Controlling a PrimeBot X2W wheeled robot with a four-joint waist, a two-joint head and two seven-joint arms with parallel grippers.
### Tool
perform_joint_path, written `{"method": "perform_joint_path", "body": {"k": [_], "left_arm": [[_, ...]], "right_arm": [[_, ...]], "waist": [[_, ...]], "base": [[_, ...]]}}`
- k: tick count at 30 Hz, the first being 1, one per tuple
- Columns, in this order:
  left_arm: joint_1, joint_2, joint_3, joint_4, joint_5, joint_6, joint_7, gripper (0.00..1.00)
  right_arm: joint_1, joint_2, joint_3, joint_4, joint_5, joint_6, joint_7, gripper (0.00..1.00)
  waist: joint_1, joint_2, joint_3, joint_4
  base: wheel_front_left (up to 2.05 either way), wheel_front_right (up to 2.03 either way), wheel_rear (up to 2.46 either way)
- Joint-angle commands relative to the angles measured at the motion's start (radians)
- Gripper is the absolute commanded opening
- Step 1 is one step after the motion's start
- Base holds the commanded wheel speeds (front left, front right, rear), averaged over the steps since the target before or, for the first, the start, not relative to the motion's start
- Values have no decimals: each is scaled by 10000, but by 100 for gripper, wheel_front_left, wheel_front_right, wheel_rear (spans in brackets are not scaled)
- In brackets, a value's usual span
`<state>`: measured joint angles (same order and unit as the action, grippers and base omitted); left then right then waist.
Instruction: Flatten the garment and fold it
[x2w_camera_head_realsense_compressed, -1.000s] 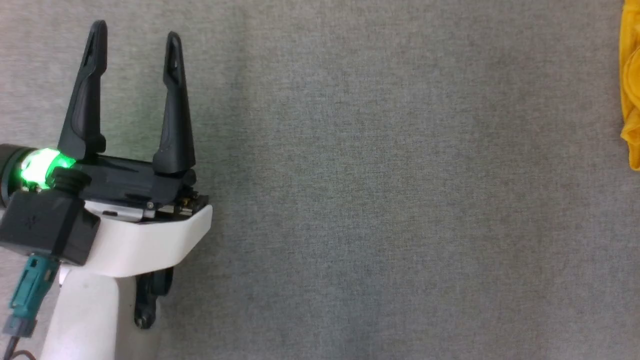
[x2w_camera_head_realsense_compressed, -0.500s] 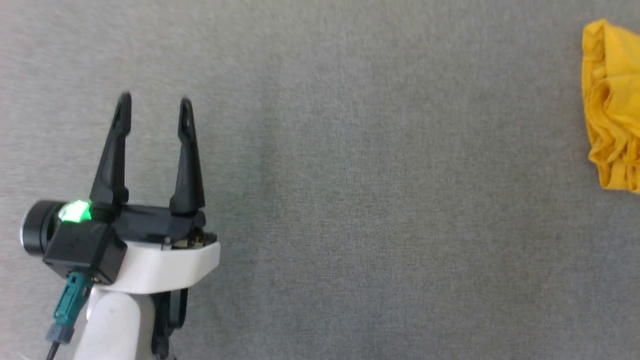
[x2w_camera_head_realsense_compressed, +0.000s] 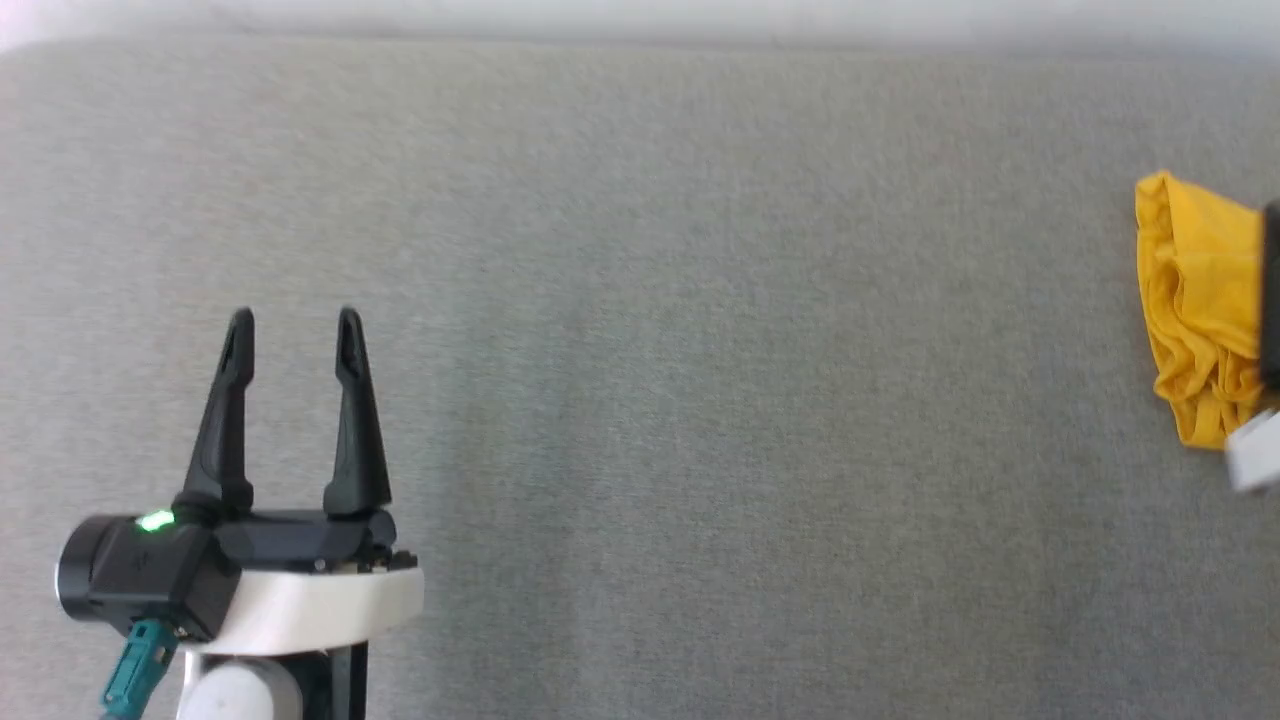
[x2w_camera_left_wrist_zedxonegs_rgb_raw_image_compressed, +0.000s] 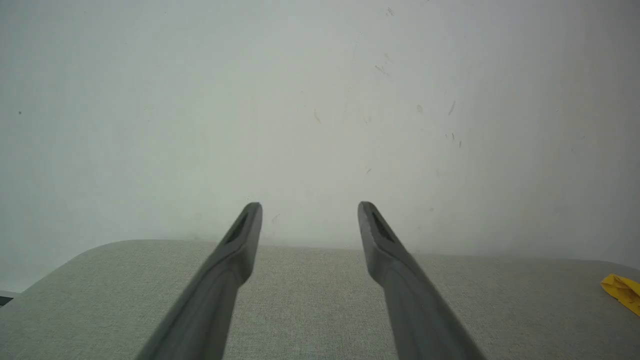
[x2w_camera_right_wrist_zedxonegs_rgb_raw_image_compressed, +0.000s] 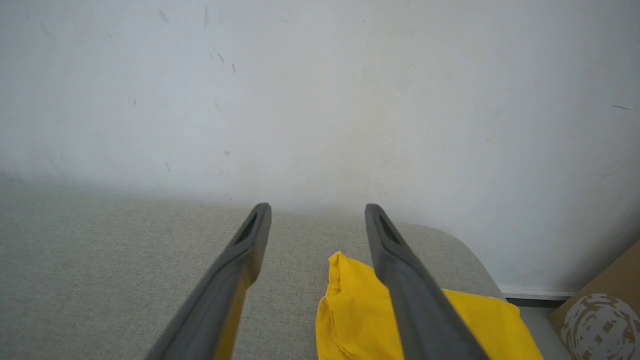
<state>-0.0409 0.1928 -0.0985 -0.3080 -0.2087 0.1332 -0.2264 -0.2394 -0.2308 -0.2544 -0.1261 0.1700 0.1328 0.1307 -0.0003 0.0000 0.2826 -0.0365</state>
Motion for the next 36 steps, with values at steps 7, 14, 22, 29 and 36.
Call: {"method": "perform_joint_path", "body": {"k": [7, 14, 22, 29, 36], "left_arm": [[745, -37, -44, 79, -105, 94, -123, 100], [1405, -80, -420, 606, 85, -58, -270, 100], [2151, -586, -402, 990, 20, -65, -348, 100], [2289, -936, -353, 1132, 153, -269, -352, 100], [2320, -1143, -248, 1315, 202, -468, -353, 100]], "right_arm": [[1378, 962, 486, -695, -420, -21, -290, 100], [2412, 1634, 883, -758, -955, -21, -1135, 100], [3339, 1796, 1009, -129, -1077, -21, -2030, 100], [3672, 1803, 917, 620, -466, -21, -2453, 100], [3708, 1804, 926, 1169, -225, -21, -2719, 100]], "waist": [[3, 0, -1096, 649], [3, 0, -1411, 760], [3, 0, -1733, 895], [3, 0, -1809, 955], [3, 0, -1976, 940]], "base": [[0, 0, 0], [0, 0, 0], [0, 0, 0], [0, 0, 0], [0, 0, 0]]}}
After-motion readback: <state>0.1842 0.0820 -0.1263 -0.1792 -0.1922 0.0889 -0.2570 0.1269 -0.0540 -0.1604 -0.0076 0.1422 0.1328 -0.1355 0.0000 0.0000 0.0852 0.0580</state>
